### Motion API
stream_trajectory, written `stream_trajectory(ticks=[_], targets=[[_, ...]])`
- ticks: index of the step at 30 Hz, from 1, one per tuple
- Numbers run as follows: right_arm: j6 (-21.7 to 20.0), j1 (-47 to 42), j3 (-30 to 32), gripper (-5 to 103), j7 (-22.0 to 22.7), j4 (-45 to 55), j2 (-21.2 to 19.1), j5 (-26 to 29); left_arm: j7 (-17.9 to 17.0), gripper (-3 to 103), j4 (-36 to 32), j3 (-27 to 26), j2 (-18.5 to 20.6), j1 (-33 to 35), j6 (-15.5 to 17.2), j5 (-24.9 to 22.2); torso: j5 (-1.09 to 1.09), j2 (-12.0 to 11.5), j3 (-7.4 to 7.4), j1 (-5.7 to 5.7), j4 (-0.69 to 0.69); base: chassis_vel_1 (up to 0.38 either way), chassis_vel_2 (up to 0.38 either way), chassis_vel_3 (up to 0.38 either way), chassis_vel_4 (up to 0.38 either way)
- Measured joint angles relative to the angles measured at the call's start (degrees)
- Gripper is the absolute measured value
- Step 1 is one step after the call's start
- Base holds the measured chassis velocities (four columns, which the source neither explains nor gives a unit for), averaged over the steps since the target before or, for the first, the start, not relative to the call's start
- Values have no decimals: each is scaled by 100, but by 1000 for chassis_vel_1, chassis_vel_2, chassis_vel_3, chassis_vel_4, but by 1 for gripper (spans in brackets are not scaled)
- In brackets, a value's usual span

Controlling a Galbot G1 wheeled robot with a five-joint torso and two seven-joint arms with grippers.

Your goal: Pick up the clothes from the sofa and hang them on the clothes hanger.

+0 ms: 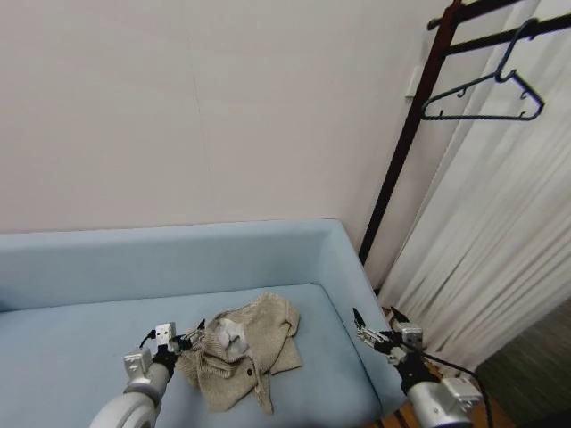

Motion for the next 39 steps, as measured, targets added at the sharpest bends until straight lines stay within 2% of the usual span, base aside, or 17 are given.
stream_trajectory(ticks=[4, 13, 19, 22, 23, 24, 26, 27, 29, 31, 35, 37, 39], targets=[[-21, -91, 53, 100, 75, -29, -50, 27, 3, 100, 330, 277, 112, -237, 114, -166, 0, 0, -1, 0, -8, 0, 0, 0, 0], [-20, -129, 48, 100, 121, -52, 17, -18, 133, 100, 623, 692, 82, -525, 134, -381, 0, 0, -1, 0, -6, 0, 0, 0, 0], [-20, -139, 90, 100, 155, -79, -68, -19, 150, 102, 791, 895, -10, -819, 283, -492, 0, 0, -1, 0, -6, 0, 0, 0, 0], [-20, -139, 99, 100, 167, -86, -88, -16, 150, 100, 856, 937, -28, -885, 297, -498, 0, 0, -1, 0, -6, 0, 0, 0, 0], [-20, -144, 107, 100, 176, -88, -99, -12, 143, 91, 915, 966, -45, -939, 309, -499, 0, 0, 0, 0, -6, 0, 0, 0, 0], [-20, -149, 109, 100, 178, -88, -101, -12, 131, 87, 953, 977, -50, -965, 318, -499, 0, 0, -1, 0, -6, 0, 0, 0, 0], [-19, -151, 112, 103, 179, -89, -102, -12, 125, 87, 992, 990, -55, -990, 323, -499, 0, 0, -1, 0, -6, 0, 0, 0, 0], [-19, -151, 113, 103, 180, -91, -102, -12, 123, 82, 1016, 999, -59, -1008, 325, -499, 0, 0, -1, 0, -6, 0, 0, 0, 0], [-18, -153, 115, 100, 182, -99, -103, -11, 121, 70, 1138, 1043, -77, -1095, 341, -508, 0, 0, -1, 0, -6, 0, 0, 0, 0], [-18, -154, 116, 98, 182, -104, -106, -11, 113, 70, 1203, 1068, -91, -1142, 354, -510, 0, 0, -1, 0, -6, 0, 0, 0, 0], [-17, -167, 141, 95, 184, -108, -136, -7, 38, 48, 1425, 1179, -150, -1298, 377, -499, -1, 0, -1, 0, -6, 0, 0, 0, 0], [-17, -170, 146, 93, 186, -110, -144, -5, 29, 48, 1433, 1189, -155, -1307, 377, -493, -1, 0, -1, 0, -6, 0, 0, 0, 0], [-13, -175, 154, 89, 205, -118, -161, -1, 19, 38, 1422, 1195, -157, -1298, 375, -463, 0, 0, -1, 0, -6, 0, 0, 0, 0]])
